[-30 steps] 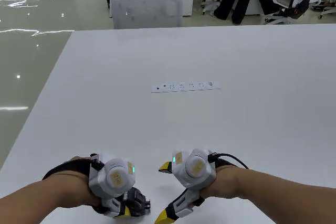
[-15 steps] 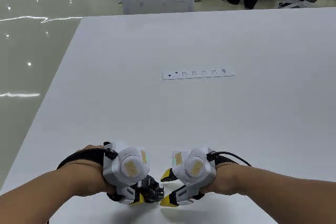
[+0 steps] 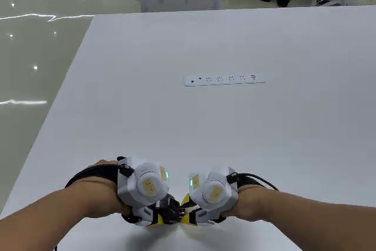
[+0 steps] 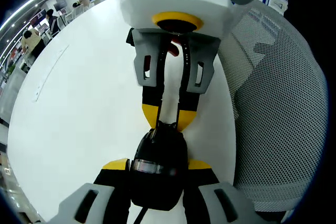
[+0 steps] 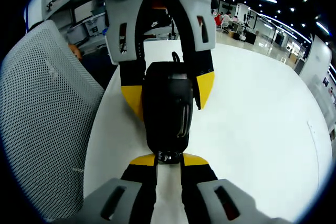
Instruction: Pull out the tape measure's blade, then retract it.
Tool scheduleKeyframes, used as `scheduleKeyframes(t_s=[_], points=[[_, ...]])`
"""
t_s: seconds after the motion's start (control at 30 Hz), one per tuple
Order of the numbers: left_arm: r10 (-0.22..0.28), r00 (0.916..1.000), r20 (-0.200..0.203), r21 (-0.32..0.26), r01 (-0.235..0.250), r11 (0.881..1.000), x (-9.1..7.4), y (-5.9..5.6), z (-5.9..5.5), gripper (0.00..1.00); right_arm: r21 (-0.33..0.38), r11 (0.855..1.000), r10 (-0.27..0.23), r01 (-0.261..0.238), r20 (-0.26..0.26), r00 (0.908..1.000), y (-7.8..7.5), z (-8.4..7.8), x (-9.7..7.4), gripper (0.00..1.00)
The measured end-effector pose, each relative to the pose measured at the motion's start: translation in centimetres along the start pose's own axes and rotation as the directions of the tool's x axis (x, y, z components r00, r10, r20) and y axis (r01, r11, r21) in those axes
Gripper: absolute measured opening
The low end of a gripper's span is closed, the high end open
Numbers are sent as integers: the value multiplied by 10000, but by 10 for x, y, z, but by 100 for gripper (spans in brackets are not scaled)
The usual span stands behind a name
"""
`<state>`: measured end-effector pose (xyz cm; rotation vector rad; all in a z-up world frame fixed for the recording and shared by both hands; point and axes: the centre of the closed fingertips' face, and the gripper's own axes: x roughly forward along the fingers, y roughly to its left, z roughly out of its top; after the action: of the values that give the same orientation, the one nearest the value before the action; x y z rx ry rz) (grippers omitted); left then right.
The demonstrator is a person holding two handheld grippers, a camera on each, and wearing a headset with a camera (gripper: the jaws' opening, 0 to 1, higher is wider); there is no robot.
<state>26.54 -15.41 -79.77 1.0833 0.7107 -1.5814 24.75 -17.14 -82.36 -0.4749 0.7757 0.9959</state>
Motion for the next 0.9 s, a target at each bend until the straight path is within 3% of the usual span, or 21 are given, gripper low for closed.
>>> scheduleKeyframes(t_s=[0.17,0.23,0.3,0.9], points=[[-31,9999,132,-47,31,10000,-1,0,-1,35,6,10000,63,-63,-6,10000,1,1,1,15],[-58,9999,121,-1,58,10000,-1,-1,-1,35,377,9993,82,-81,-20,10000,2,0,1,16],[-76,9999,85,47,76,10000,-2,-1,-2,35,-173,9998,132,-132,44,9999,5,2,1,15],[219,9996,178,-192,-216,9996,-3,1,-3,34,186,9998,94,-94,-19,10000,-2,-5,-5,12]])
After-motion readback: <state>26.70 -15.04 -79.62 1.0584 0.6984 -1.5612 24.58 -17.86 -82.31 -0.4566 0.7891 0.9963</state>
